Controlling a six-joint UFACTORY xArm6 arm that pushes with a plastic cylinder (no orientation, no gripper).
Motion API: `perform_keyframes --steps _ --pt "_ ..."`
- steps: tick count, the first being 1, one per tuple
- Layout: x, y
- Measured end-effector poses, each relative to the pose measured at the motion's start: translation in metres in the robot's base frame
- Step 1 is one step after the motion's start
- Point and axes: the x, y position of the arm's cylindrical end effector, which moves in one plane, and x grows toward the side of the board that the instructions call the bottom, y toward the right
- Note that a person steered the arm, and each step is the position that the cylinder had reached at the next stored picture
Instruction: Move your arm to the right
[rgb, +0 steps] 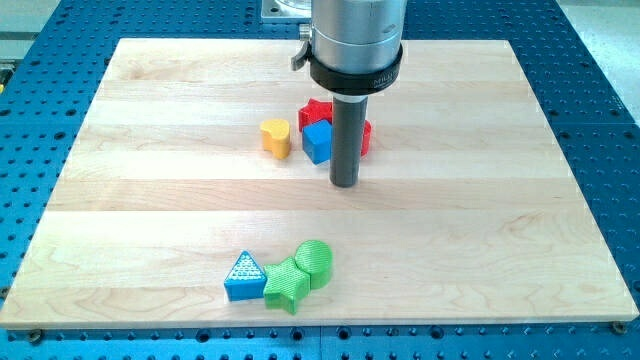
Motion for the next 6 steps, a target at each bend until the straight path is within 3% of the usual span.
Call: perform_keyframes --steps 6 --pt "0.009 0.0096"
